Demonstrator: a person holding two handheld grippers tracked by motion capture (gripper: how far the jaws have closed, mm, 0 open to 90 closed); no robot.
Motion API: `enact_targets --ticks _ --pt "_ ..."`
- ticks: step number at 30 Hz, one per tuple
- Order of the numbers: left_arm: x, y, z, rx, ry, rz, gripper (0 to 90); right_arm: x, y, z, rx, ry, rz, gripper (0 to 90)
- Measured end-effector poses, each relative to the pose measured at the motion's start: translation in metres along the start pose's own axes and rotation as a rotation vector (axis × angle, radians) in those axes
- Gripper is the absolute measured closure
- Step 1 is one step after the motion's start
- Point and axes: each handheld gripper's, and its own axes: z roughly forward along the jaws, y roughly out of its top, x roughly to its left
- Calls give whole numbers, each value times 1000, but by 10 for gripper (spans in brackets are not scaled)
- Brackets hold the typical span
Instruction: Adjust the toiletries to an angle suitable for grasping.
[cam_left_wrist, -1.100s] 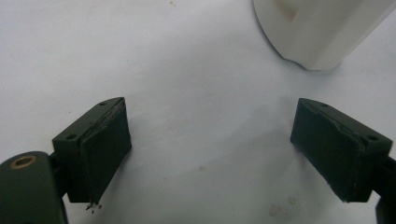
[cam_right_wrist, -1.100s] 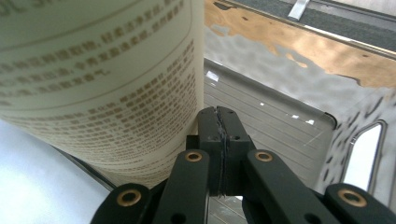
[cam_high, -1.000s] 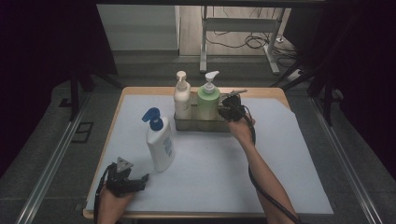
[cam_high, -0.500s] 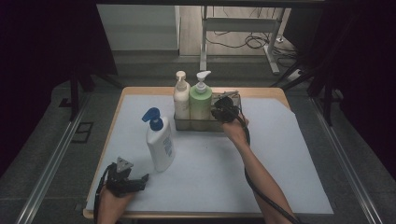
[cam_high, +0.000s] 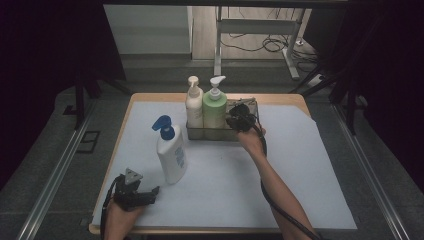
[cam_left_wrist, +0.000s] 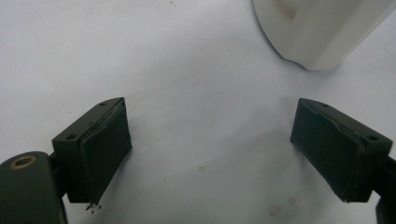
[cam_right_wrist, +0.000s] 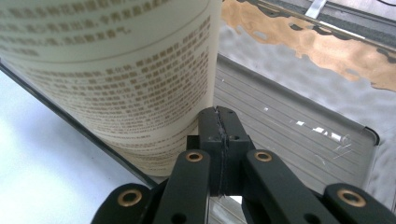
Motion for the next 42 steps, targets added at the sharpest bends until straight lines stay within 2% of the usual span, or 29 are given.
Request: enact_targets --ticks 3,5,9,12,18,24,34,42 --pt "0 0 0 0 0 0 114 1 -1 -1 0 -9 -12 881" --pt "0 0 0 -1 0 0 114 2 -2 -1 4 -26 -26 840" --pt "0 0 0 2 0 4 114 0 -3 -5 3 -13 -39 810" --pt "0 0 0 1 1 3 114 1 -3 -10 -2 -20 -61 790" --pt "0 0 0 1 1 3 114 -1 -4 -22 -15 -20 -55 702" --pt "0 0 0 -1 1 0 114 -4 -6 -35 -33 5 -42 590" --pt "0 0 0 -1 1 0 114 1 -14 -54 -54 45 -70 429" --pt "0 0 0 1 1 3 114 2 -24 -66 -58 78 -87 332"
